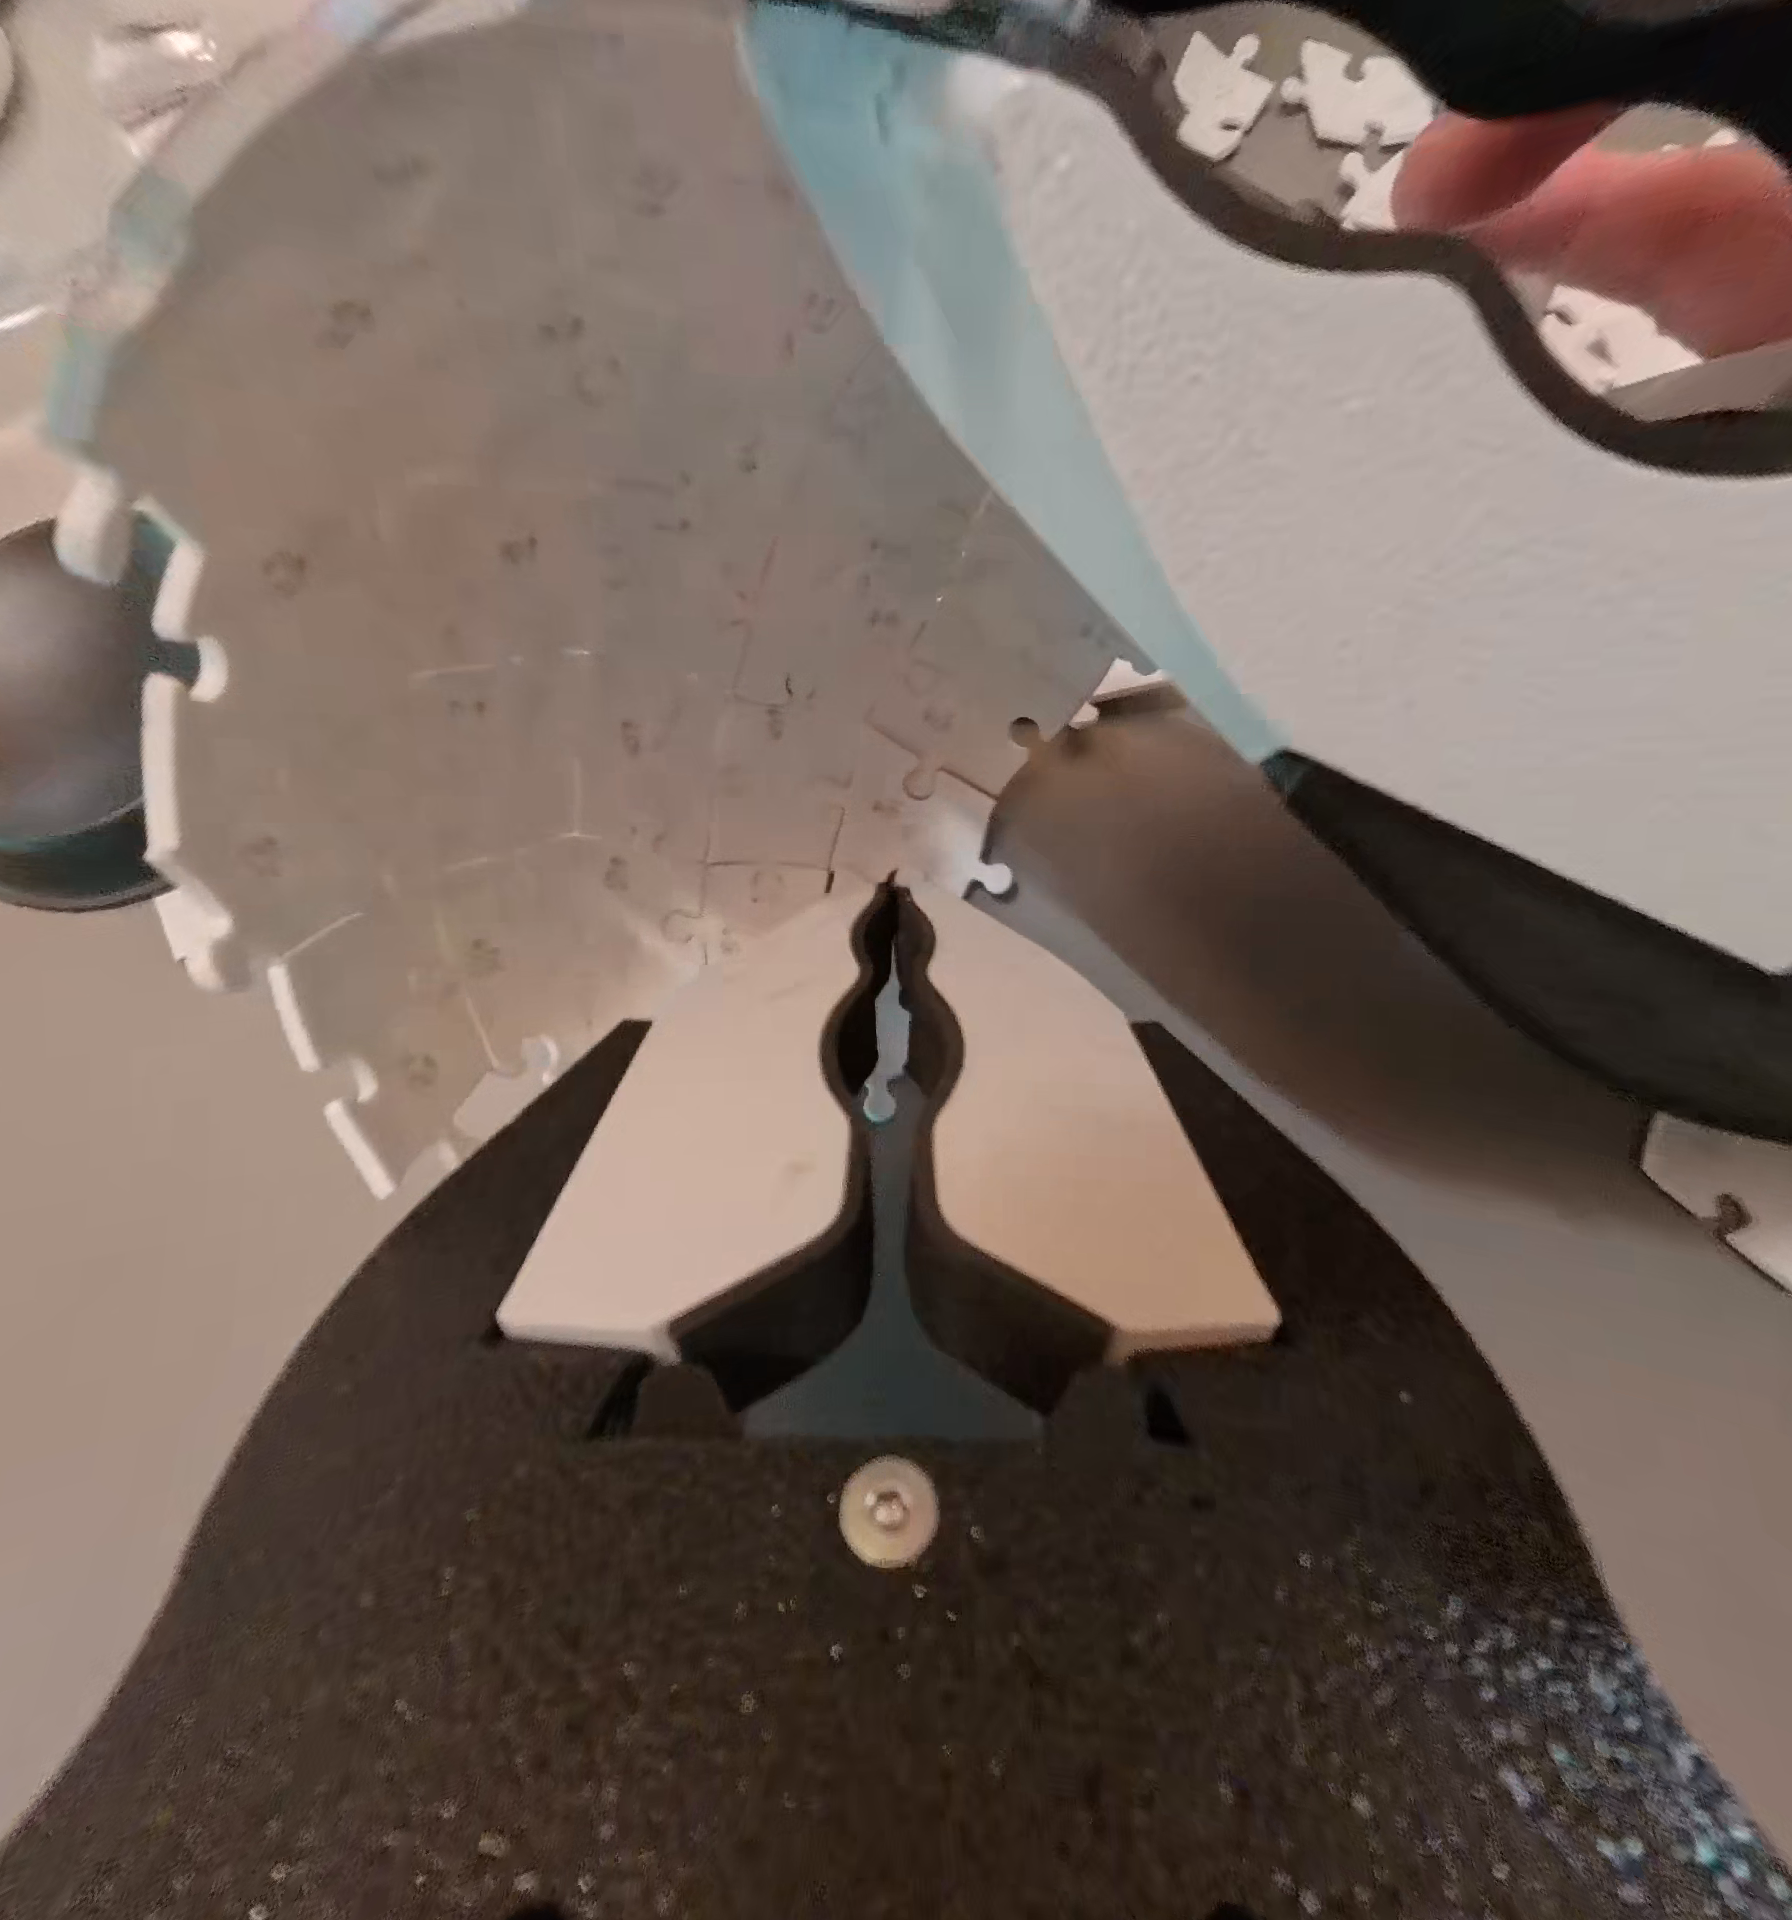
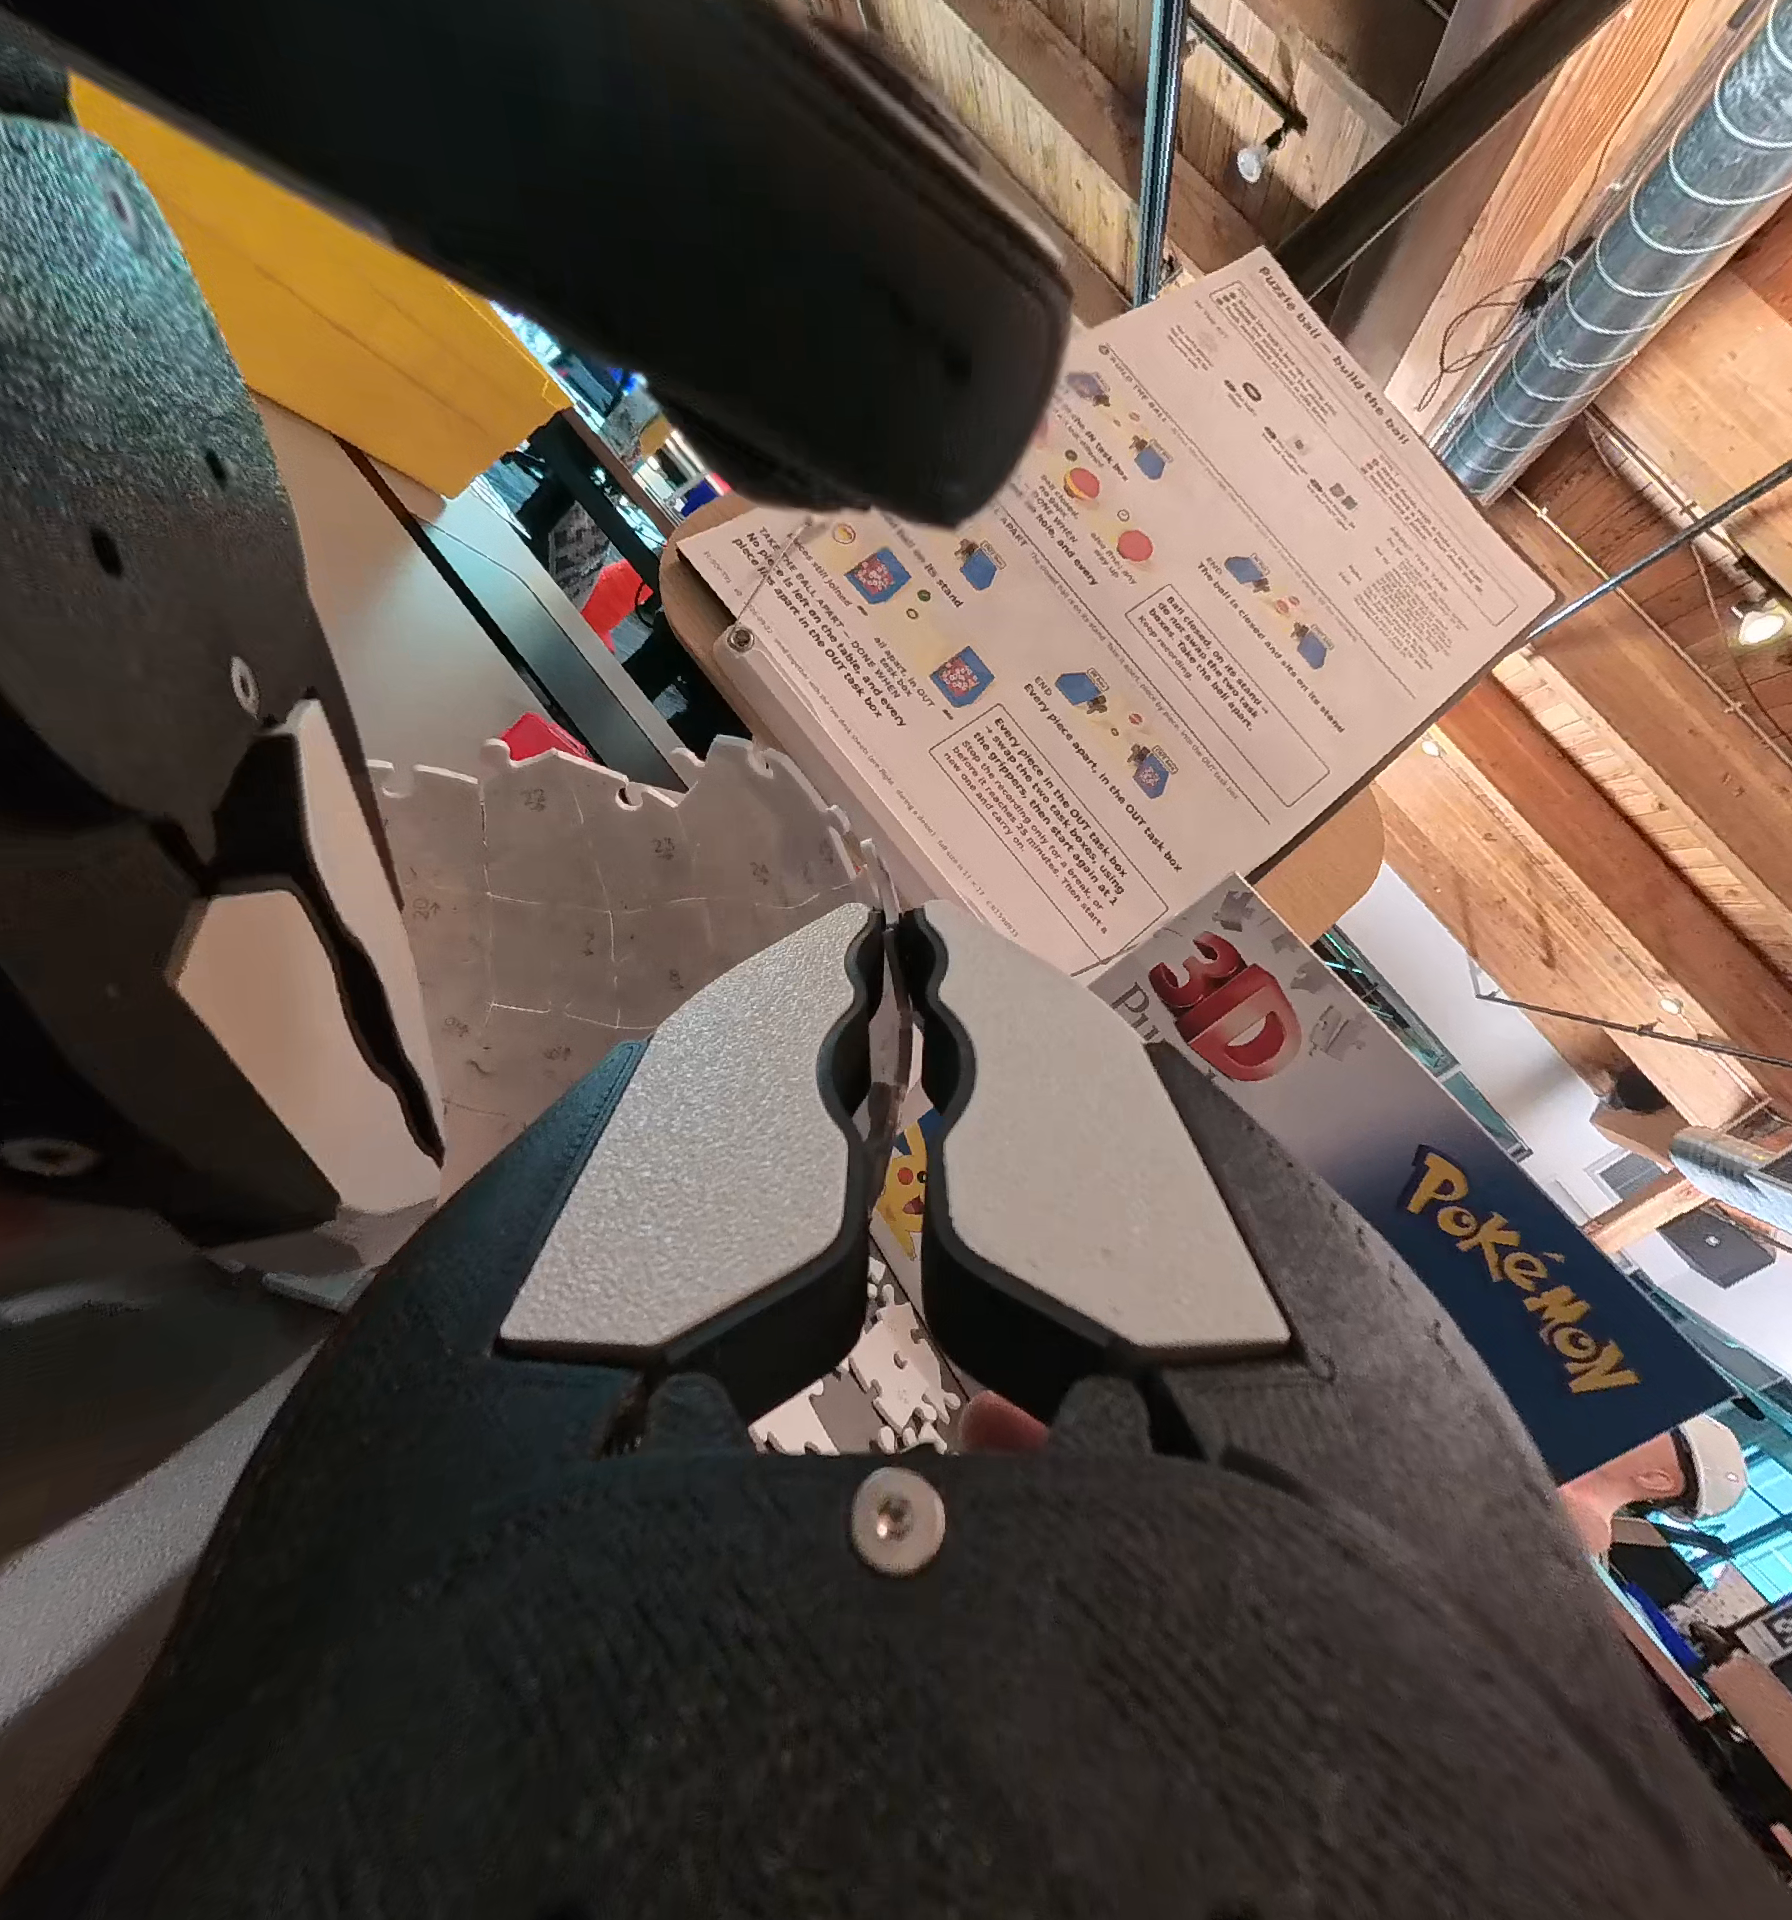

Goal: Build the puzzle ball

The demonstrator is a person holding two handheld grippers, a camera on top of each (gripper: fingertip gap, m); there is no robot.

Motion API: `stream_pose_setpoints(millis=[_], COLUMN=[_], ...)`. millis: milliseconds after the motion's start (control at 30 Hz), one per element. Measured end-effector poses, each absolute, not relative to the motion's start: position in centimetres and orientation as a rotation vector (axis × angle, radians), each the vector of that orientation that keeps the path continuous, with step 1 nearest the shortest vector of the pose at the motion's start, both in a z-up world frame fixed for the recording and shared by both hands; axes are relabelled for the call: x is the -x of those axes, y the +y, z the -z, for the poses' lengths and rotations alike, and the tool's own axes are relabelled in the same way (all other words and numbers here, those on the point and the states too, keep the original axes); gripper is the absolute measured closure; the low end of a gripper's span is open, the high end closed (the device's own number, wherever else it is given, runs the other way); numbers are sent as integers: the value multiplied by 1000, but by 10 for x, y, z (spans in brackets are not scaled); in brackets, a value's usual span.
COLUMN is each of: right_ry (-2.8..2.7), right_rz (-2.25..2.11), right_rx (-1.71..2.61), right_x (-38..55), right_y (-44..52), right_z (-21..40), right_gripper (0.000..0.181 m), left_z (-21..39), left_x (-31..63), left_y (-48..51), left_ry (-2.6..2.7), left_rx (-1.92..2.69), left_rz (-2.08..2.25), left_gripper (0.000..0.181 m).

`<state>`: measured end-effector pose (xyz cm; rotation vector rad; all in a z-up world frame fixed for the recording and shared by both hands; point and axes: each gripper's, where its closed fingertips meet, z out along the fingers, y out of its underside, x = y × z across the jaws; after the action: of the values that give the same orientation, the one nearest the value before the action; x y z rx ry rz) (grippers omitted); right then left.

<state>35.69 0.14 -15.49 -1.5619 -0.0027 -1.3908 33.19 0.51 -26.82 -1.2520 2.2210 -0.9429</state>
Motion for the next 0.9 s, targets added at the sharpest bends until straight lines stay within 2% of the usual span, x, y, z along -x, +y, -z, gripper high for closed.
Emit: stream_pose_setpoints(millis=[900], right_ry=[28], right_rz=[1363], right_rx=[1548], right_x=[-357], right_y=[1], right_z=[154], right_gripper=[177], left_z=[273], left_x=[-340], left_y=[11], left_ry=[2214], left_rx=[1255], left_rz=[810], left_gripper=[181])
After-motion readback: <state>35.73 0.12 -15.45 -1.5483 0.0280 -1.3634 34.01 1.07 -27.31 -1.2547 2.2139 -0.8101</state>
